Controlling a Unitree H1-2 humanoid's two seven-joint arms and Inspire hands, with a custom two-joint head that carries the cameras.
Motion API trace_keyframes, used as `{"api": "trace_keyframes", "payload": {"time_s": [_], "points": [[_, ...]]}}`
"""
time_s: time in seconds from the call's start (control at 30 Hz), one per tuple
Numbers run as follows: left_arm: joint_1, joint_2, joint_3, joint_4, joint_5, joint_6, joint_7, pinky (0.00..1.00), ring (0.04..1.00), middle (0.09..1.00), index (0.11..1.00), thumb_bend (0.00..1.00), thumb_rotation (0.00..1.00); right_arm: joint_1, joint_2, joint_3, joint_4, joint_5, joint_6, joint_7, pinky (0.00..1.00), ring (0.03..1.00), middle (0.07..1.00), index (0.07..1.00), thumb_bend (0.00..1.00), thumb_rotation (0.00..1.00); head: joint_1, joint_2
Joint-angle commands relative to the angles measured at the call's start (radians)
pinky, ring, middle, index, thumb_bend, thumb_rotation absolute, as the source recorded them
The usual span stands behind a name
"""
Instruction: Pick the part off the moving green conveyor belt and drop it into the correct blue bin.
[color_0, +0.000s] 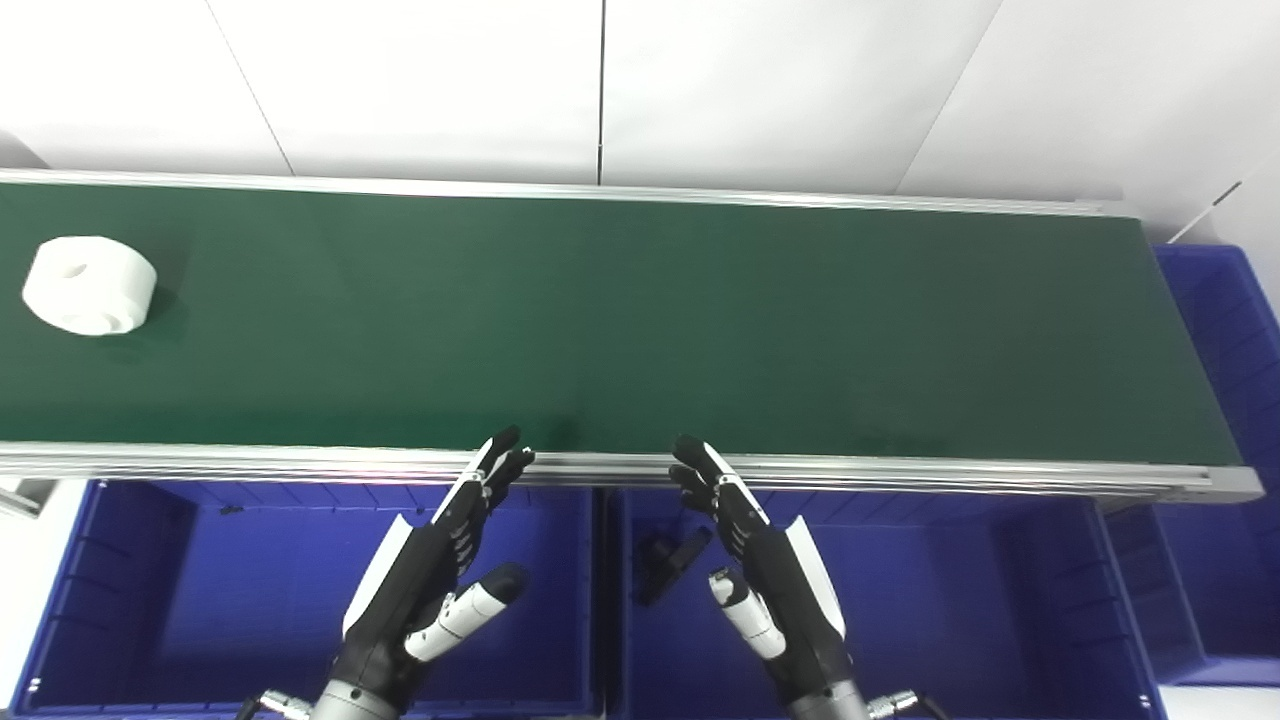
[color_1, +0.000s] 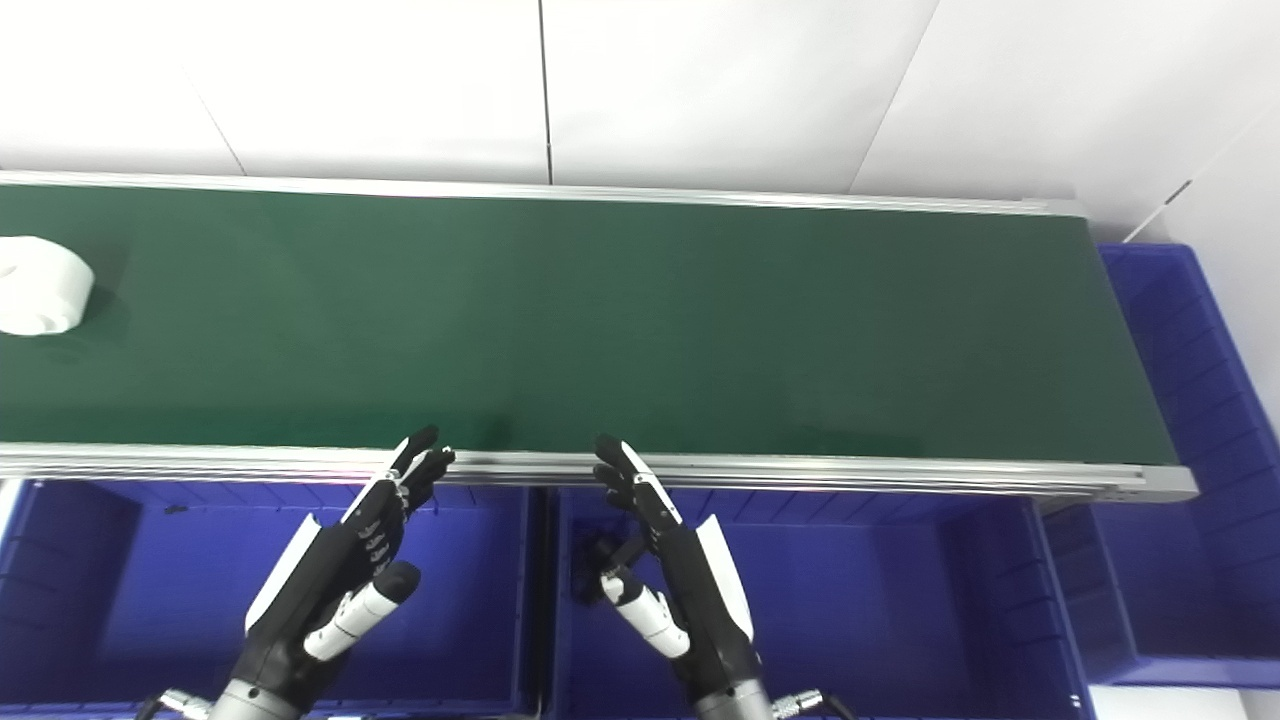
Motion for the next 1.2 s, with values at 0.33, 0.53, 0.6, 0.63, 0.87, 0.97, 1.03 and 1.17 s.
{"api": "trace_keyframes", "payload": {"time_s": [0.33,0.53,0.6,0.63,0.87,0.97,1.03,1.17], "points": [[-0.002,-0.002,-0.003,-0.006,0.002,-0.05,0.004,1.0,0.98,0.957,0.986,0.76,0.76,0.0,0.0,-0.001,0.005,0.024,-0.03,0.002,0.87,0.901,0.932,0.933,0.92,1.0,0.034,-0.001],[-0.004,-0.002,-0.011,0.0,0.01,-0.056,0.002,1.0,0.984,0.956,0.992,0.76,0.75,0.0,-0.006,-0.007,0.002,0.027,-0.031,0.002,0.87,0.896,0.925,0.932,0.91,1.0,0.047,-0.001],[-0.002,-0.003,-0.012,-0.005,0.013,-0.051,0.004,1.0,0.984,0.954,0.99,0.76,0.76,0.002,-0.007,-0.006,-0.003,0.031,-0.026,0.004,0.87,0.895,0.924,0.931,0.92,1.0,0.043,0.002],[-0.001,-0.004,-0.012,-0.007,0.013,-0.049,0.004,1.0,0.984,0.953,0.989,0.76,0.76,0.003,-0.007,-0.005,-0.006,0.031,-0.024,0.005,0.87,0.895,0.924,0.931,0.92,1.0,0.043,0.002],[0.003,-0.001,-0.014,-0.016,0.01,-0.047,0.002,1.0,0.985,0.958,0.995,0.76,0.77,0.005,-0.01,-0.005,-0.003,0.029,-0.032,0.003,0.86,0.893,0.921,0.928,0.92,1.0,0.037,0.004],[0.003,-0.001,-0.015,-0.015,0.013,-0.049,0.003,1.0,0.983,0.955,0.994,0.76,0.77,0.006,-0.009,-0.004,-0.003,0.027,-0.032,0.002,0.86,0.891,0.921,0.928,0.91,1.0,0.041,0.002],[0.004,-0.001,-0.015,-0.015,0.014,-0.046,0.003,1.0,0.982,0.955,0.993,0.77,0.77,0.007,-0.011,-0.003,-0.004,0.025,-0.031,0.003,0.86,0.891,0.923,0.93,0.91,1.0,0.041,0.002],[0.005,-0.007,-0.013,-0.01,0.004,-0.057,0.007,1.0,0.98,0.953,0.99,0.75,0.77,0.006,-0.012,-0.002,-0.007,0.023,-0.026,0.005,0.87,0.901,0.928,0.931,0.92,1.0,0.045,0.005]]}}
